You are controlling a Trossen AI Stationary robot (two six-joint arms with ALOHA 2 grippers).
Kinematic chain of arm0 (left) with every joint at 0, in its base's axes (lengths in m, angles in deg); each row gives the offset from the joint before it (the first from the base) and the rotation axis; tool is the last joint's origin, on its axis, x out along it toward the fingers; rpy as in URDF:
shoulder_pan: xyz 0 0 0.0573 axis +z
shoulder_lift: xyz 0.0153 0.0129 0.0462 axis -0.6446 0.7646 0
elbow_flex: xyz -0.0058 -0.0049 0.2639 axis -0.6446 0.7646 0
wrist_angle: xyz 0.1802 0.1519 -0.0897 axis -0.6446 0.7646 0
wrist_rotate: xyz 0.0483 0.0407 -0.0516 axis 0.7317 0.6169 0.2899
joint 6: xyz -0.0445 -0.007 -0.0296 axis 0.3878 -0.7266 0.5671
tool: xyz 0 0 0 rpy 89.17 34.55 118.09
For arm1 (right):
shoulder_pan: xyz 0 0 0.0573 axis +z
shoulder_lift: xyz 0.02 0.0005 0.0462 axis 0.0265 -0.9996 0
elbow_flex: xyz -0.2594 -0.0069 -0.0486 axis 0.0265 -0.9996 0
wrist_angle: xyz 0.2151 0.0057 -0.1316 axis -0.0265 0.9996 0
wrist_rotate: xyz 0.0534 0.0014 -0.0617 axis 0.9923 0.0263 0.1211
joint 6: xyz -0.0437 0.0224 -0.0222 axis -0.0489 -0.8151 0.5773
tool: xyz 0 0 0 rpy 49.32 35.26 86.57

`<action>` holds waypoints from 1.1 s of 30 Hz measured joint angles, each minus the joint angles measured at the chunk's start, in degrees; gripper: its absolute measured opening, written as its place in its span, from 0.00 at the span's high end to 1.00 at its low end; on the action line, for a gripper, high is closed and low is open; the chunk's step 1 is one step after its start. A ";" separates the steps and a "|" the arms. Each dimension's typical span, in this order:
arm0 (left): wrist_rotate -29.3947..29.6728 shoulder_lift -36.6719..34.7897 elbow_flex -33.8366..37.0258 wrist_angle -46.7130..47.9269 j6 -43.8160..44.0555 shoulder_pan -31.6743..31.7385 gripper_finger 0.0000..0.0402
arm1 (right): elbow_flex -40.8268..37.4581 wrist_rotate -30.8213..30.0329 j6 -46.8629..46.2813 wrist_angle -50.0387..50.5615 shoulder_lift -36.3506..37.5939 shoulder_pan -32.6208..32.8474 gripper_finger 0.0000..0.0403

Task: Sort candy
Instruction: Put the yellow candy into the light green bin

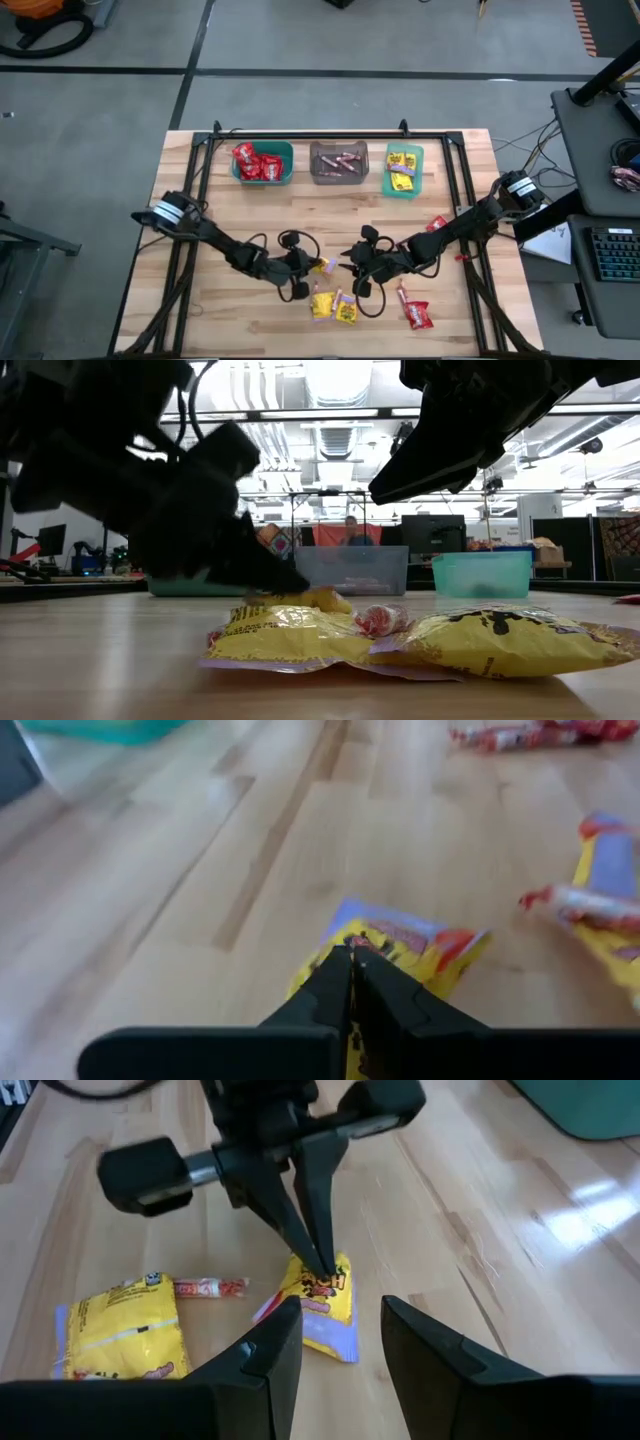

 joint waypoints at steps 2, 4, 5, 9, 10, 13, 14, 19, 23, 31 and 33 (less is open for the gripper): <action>-0.51 1.04 0.00 -0.09 1.10 -0.02 1.00 | 0.00 0.00 0.04 0.00 0.00 0.00 0.68; -0.89 1.74 -0.04 -0.52 2.18 -0.03 1.00 | 0.00 0.02 0.04 0.00 0.00 0.00 0.68; -0.87 1.97 -0.07 -0.58 2.60 -0.05 1.00 | 0.00 0.01 0.05 0.01 0.00 0.00 0.68; -1.15 1.58 -0.07 0.03 2.80 -0.07 1.00 | 0.00 0.02 0.07 0.02 0.00 0.00 0.68; -1.36 1.13 -0.05 0.32 2.50 -0.04 1.00 | 0.00 0.00 0.07 0.02 0.00 0.00 0.68; -1.77 -0.73 0.07 1.01 1.12 -0.09 1.00 | 0.00 0.01 0.07 0.01 0.00 0.00 0.68; -1.77 -1.43 0.07 0.93 0.62 -0.11 1.00 | 0.00 0.01 0.07 0.01 0.00 0.00 0.68; -2.96 -3.56 0.07 0.76 -0.17 -0.46 1.00 | 0.00 0.02 0.08 0.02 0.00 0.00 0.68; -8.05 -3.85 0.04 0.93 -0.40 -0.46 1.00 | 0.00 0.02 0.09 0.00 -0.01 0.00 0.68; -10.36 -1.29 0.07 3.14 1.94 -0.57 1.00 | 0.00 0.02 -1.96 -0.02 -0.02 0.00 0.68; -10.38 -1.27 0.07 3.12 2.09 -0.61 1.00 | 0.00 0.07 -3.49 -0.02 -0.02 0.00 0.68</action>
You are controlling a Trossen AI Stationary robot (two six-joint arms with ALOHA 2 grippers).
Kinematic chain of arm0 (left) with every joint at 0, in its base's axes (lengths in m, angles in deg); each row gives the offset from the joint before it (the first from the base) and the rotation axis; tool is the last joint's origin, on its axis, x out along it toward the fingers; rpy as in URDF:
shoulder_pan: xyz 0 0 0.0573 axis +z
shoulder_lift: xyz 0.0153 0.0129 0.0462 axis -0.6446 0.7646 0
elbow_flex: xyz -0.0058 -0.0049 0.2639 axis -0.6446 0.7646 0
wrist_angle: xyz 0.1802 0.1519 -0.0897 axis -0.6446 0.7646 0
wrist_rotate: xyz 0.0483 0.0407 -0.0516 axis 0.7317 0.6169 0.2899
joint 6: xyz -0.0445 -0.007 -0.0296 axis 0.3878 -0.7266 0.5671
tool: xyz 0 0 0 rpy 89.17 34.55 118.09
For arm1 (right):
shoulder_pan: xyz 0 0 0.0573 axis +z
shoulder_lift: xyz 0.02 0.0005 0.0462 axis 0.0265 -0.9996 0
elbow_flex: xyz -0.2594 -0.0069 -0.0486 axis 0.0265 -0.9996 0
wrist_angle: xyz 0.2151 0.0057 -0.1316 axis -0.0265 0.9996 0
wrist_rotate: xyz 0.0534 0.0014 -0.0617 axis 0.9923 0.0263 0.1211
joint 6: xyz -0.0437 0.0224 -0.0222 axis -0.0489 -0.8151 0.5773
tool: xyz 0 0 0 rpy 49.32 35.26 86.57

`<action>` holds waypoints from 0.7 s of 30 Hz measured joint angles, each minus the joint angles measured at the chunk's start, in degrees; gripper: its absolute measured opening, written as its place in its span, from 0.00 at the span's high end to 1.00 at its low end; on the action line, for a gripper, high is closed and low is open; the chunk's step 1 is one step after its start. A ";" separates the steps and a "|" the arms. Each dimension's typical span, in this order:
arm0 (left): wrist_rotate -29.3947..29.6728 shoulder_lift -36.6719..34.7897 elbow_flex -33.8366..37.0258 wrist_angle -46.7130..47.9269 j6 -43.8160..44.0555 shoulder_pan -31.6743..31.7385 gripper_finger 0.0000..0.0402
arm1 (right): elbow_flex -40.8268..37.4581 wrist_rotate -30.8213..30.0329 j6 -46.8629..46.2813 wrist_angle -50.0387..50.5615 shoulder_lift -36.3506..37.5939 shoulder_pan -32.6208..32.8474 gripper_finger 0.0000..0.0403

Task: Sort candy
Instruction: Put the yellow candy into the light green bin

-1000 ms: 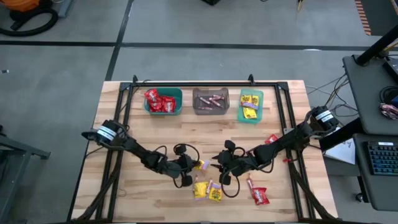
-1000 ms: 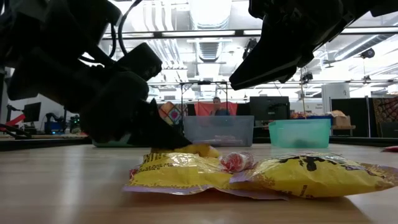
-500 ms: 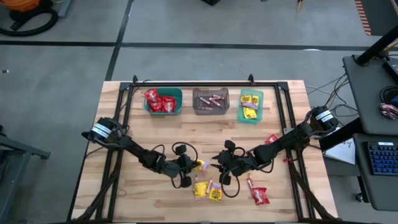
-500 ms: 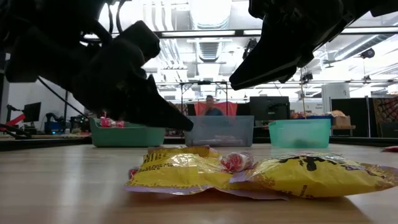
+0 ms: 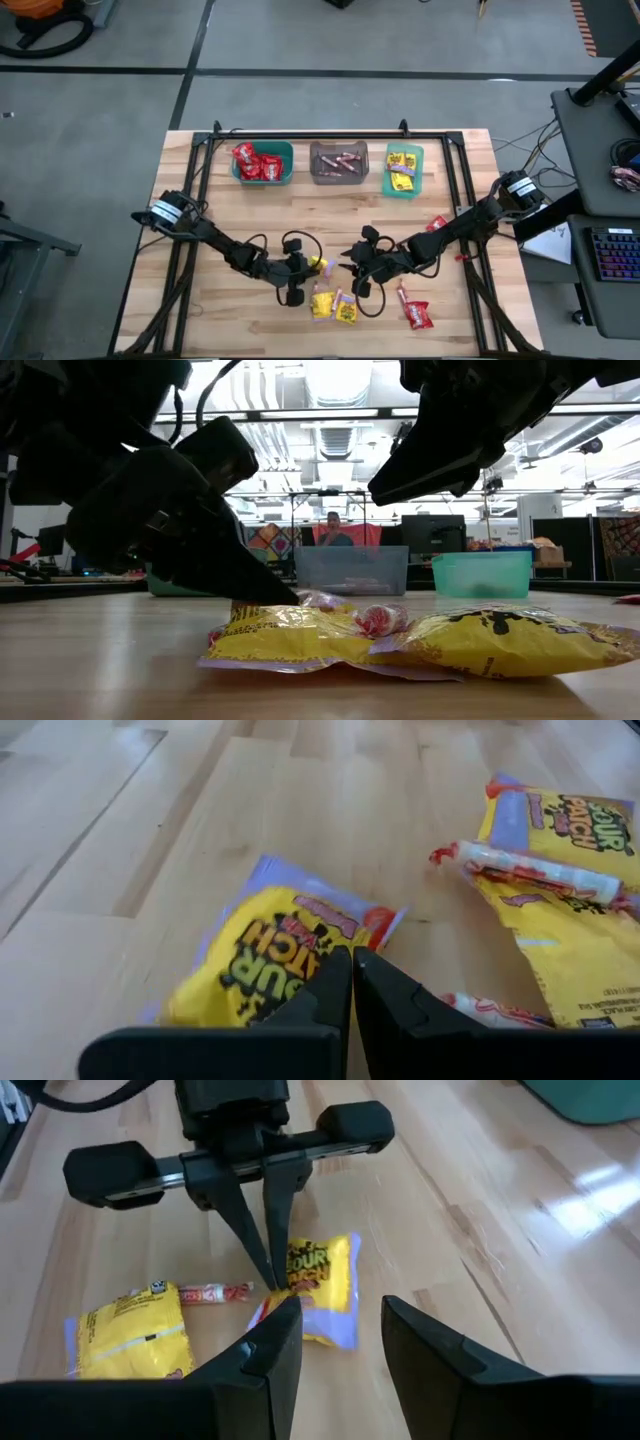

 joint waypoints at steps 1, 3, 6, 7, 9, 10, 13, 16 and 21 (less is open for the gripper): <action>0.02 -0.05 0.00 -0.04 -0.14 -0.02 1.00 | 0.00 0.02 -0.67 0.00 0.00 0.00 0.68; -0.03 -0.37 0.00 -0.02 -0.56 -0.11 1.00 | 0.00 0.05 -1.80 0.00 0.00 0.00 0.68; -0.05 -1.20 -0.02 0.03 -0.66 -0.23 1.00 | 0.00 0.43 -3.14 -0.01 0.00 -0.10 0.68; -0.04 -1.44 -0.02 0.16 -0.70 -0.38 1.00 | 0.00 0.43 -3.45 -0.04 0.00 -0.19 0.68; -0.05 -2.00 -0.02 0.41 -0.95 -0.65 1.00 | 0.00 0.43 -3.48 -0.22 0.00 -0.35 0.68; -0.04 -2.31 -0.02 0.39 -1.21 -0.77 1.00 | 0.00 0.43 -3.48 -0.40 0.00 -0.49 0.68; -0.04 -3.17 -0.02 0.60 -2.00 -1.26 1.00 | 0.00 0.43 -3.44 -0.85 0.00 -1.05 0.68; -0.04 -3.65 -0.02 2.65 -1.98 -1.67 1.00 | 0.00 0.46 -2.49 -0.80 0.00 -1.56 0.68; -0.04 -4.00 -0.02 4.48 -1.79 -2.10 1.00 | 0.00 1.14 1.70 -3.32 -2.55 -1.96 0.68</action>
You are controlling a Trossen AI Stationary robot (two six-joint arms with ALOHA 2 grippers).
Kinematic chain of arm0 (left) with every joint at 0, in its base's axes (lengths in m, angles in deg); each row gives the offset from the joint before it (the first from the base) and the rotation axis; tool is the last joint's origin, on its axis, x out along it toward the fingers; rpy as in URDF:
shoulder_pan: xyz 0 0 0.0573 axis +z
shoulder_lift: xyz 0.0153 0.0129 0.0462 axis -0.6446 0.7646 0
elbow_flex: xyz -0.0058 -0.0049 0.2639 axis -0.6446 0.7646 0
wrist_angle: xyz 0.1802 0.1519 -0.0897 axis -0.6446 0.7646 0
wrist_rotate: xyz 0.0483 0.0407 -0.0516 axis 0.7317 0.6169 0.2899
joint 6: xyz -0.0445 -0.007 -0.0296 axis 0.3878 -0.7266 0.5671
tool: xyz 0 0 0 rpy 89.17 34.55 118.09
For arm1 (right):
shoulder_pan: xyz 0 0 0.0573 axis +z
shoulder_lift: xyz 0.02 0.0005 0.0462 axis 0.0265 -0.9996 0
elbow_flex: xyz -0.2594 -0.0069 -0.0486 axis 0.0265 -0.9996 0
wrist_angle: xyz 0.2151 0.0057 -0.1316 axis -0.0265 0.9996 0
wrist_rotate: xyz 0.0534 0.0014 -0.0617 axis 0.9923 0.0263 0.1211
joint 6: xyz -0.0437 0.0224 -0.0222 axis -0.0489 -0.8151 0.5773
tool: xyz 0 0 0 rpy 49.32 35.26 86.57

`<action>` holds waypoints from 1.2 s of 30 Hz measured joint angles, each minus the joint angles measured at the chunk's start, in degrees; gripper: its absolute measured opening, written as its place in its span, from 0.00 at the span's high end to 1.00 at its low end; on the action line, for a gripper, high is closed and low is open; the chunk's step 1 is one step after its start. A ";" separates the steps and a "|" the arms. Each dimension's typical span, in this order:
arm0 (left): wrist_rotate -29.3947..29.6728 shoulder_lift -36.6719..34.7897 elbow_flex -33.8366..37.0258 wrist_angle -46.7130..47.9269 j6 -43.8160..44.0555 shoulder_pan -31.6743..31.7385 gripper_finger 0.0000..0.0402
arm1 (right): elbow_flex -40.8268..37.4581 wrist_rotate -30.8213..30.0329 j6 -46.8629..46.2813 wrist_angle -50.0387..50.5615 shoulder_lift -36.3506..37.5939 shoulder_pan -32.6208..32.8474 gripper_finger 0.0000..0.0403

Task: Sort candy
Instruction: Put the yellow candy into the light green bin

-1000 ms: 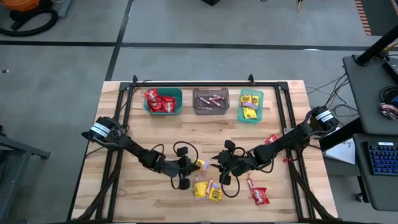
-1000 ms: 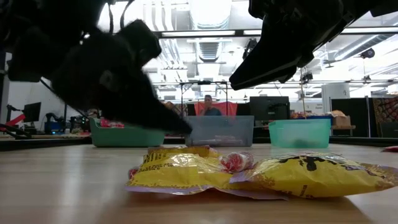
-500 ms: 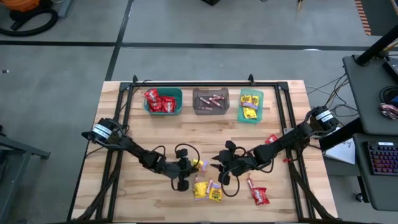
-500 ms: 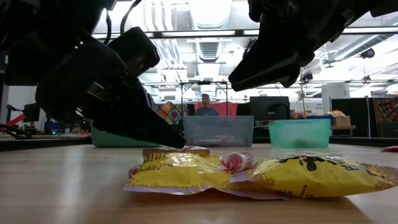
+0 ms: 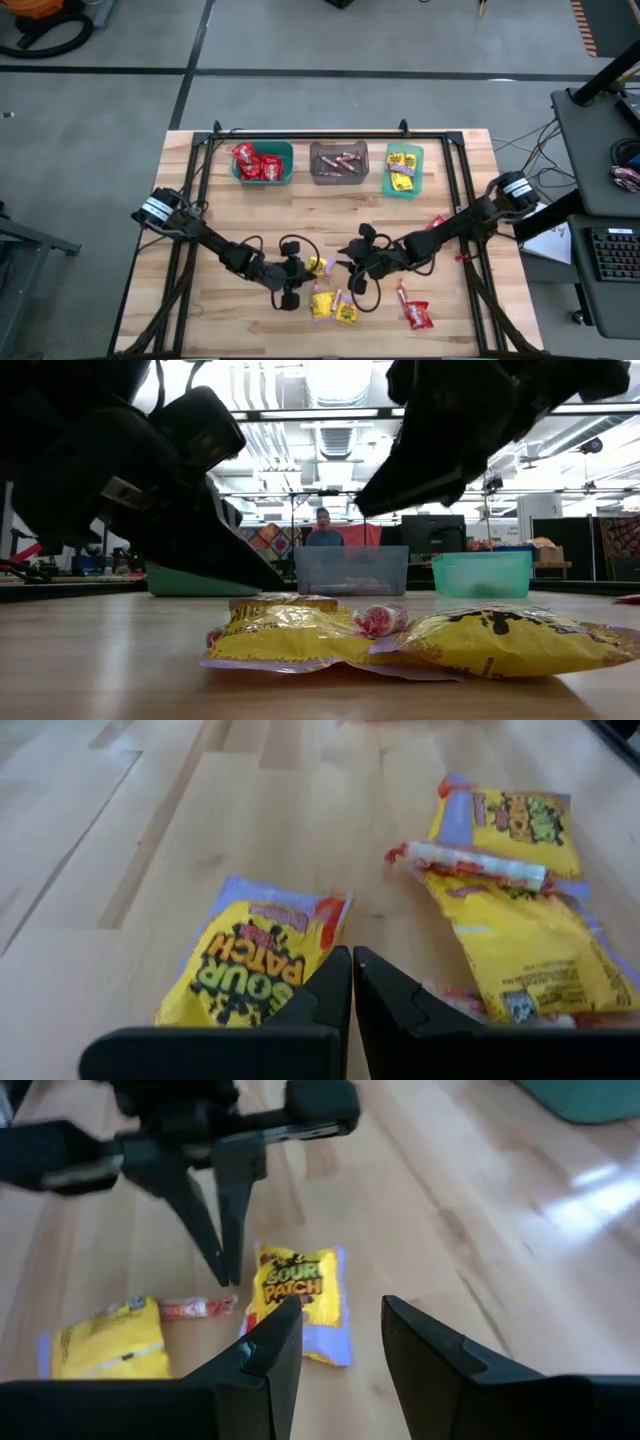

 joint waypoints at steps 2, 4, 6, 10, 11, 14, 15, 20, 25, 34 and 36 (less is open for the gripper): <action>0.00 0.00 0.00 0.69 0.35 0.00 1.00 | 0.00 1.60 1.03 -2.25 -2.13 -0.58 0.68; 0.00 0.00 0.00 0.91 0.55 0.00 1.00 | 0.00 3.05 1.41 -4.16 -4.27 -1.39 0.68; 0.00 0.00 0.00 1.39 1.12 -0.19 1.00 | 0.00 6.63 -0.15 -6.63 -6.01 -2.51 0.68; 0.02 0.00 0.71 1.87 2.36 -0.42 1.00 | 0.00 9.54 -1.51 -9.90 -8.42 -4.24 0.68; 0.01 0.00 0.83 2.08 2.71 -0.46 1.00 | 0.00 9.45 -1.49 -10.30 -8.86 -4.51 0.68; 0.02 0.00 1.04 2.40 3.02 -0.61 1.00 | 0.00 9.32 -1.49 -10.96 -9.37 -5.23 0.68; 0.02 0.00 1.13 2.38 3.04 -0.61 1.00 | 0.00 9.32 -1.49 -11.31 -9.41 -5.45 0.68; 0.04 0.00 1.60 2.39 3.65 -0.61 1.00 | 0.00 9.20 -1.38 -12.06 -9.43 -6.15 0.68; 0.11 0.00 2.04 2.38 4.41 -0.59 1.00 | 0.00 7.88 -0.82 -11.66 -9.43 -6.30 0.68; 0.40 0.00 2.17 2.10 4.96 -0.61 1.00 | 0.00 7.81 -0.83 -11.45 -9.43 -6.30 0.68; 0.47 0.00 2.27 2.18 4.96 -0.61 1.00 | 0.00 8.32 -2.24 -11.48 -9.43 -6.30 0.68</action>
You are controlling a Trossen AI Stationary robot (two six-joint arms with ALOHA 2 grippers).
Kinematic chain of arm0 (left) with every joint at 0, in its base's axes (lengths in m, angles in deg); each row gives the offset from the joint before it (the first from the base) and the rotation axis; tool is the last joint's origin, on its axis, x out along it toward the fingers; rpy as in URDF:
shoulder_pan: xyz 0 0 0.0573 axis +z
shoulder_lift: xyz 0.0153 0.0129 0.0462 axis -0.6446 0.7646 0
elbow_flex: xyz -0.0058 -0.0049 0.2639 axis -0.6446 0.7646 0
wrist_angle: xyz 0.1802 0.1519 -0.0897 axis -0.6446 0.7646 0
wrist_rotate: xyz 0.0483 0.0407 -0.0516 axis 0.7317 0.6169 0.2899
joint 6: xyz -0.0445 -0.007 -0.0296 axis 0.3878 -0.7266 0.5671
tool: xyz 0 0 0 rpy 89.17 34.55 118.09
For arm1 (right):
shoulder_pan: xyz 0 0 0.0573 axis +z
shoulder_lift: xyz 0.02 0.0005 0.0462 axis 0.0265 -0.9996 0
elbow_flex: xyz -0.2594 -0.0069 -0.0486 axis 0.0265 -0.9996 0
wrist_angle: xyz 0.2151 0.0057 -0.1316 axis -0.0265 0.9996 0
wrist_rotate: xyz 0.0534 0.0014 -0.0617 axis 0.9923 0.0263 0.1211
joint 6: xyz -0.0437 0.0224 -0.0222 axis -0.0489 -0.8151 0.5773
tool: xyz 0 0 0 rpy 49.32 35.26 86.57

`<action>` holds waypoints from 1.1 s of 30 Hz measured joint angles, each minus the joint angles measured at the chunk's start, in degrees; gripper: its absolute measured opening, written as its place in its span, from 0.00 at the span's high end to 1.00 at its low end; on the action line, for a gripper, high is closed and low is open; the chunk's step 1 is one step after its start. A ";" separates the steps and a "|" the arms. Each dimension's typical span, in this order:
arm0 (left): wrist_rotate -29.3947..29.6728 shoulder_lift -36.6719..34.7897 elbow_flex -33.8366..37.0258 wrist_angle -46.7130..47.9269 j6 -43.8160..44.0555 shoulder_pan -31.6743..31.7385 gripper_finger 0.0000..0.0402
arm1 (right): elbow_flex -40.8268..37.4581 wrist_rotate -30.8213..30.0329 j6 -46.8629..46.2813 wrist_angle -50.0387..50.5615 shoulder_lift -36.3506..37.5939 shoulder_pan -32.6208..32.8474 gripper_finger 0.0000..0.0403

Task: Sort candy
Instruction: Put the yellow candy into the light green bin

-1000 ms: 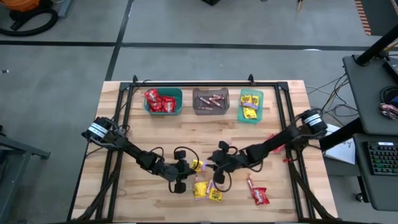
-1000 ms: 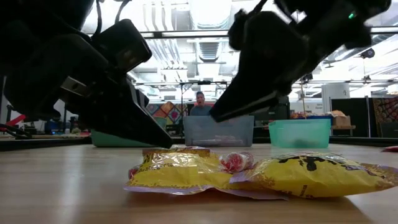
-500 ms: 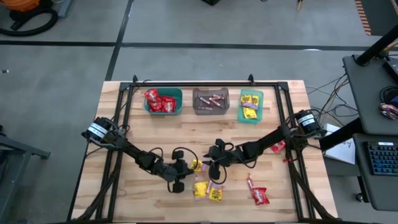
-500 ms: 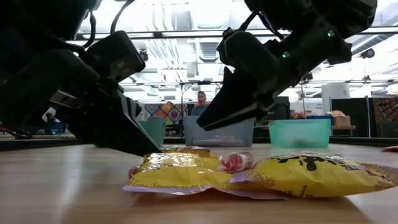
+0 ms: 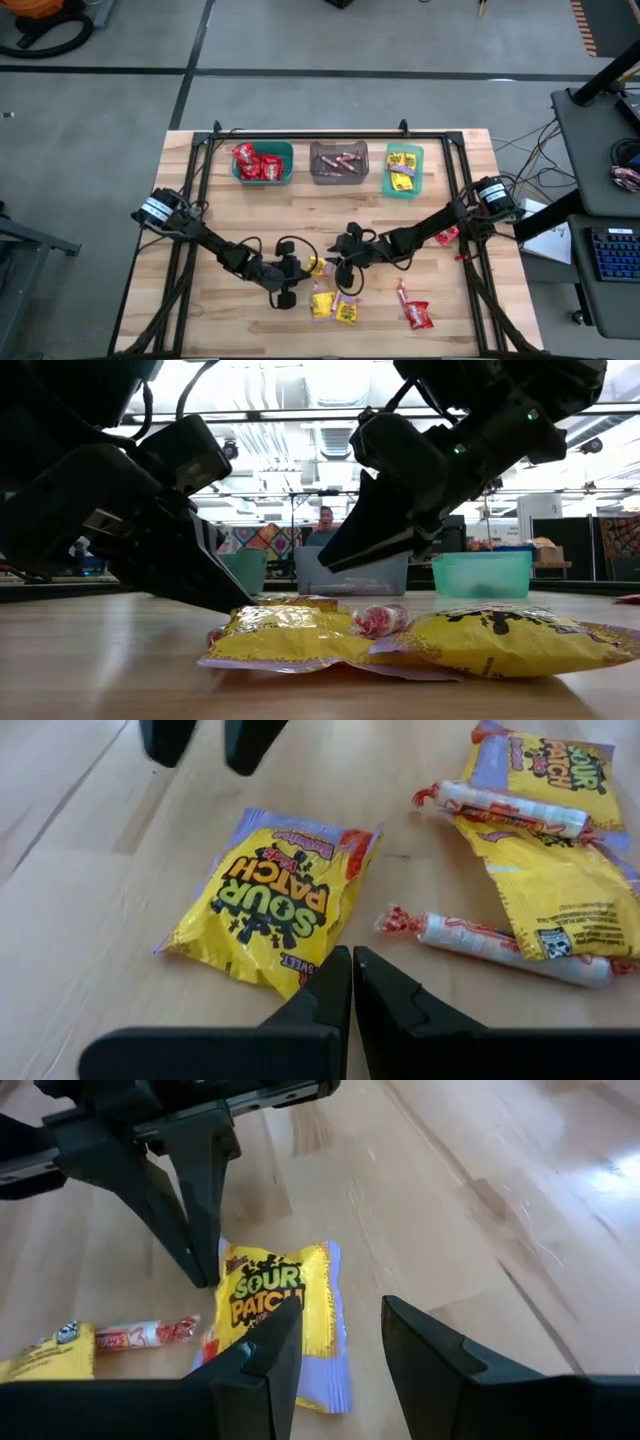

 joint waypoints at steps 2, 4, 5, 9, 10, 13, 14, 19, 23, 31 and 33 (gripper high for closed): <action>0.03 0.00 0.00 0.15 0.00 0.00 1.00 | 0.00 2.14 -1.12 -0.15 0.00 -0.09 0.68; 0.04 0.00 0.00 0.14 0.21 0.00 1.00 | 0.00 3.67 -1.98 -0.30 0.00 -0.11 0.68; 0.04 0.00 0.00 0.14 0.37 0.00 1.00 | 0.00 3.84 -2.14 -0.30 0.00 -0.11 0.68; 0.08 0.00 0.02 0.16 0.42 0.00 1.00 | 0.00 1.88 -1.70 -0.79 -0.36 -0.09 0.68; 0.08 0.06 0.02 0.15 0.42 0.00 1.00 | 0.02 0.37 -0.62 -1.20 -0.65 -0.09 0.68; 0.08 0.58 0.00 -0.14 0.95 0.00 1.00 | 0.02 -3.17 3.05 -2.71 -1.82 -0.08 0.68; 0.09 0.77 0.00 -0.09 1.44 0.00 1.00 | 0.02 -3.41 4.21 -3.42 -2.14 -0.11 0.68; 0.58 1.46 -0.02 -0.54 4.02 -0.01 1.00 | 0.02 -3.41 5.07 -3.63 -2.16 -0.04 0.68; 0.60 1.55 -0.02 -0.71 3.73 0.00 1.00 | 0.02 -3.41 4.36 -3.61 -2.05 -0.07 0.68; 0.21 1.65 -0.02 -1.35 3.52 0.00 1.00 | 0.02 -1.51 0.85 -3.61 -2.05 0.04 0.68; 0.21 1.66 -0.02 -1.37 3.52 0.00 1.00 | 0.02 -1.40 0.77 -3.61 -2.05 0.04 0.68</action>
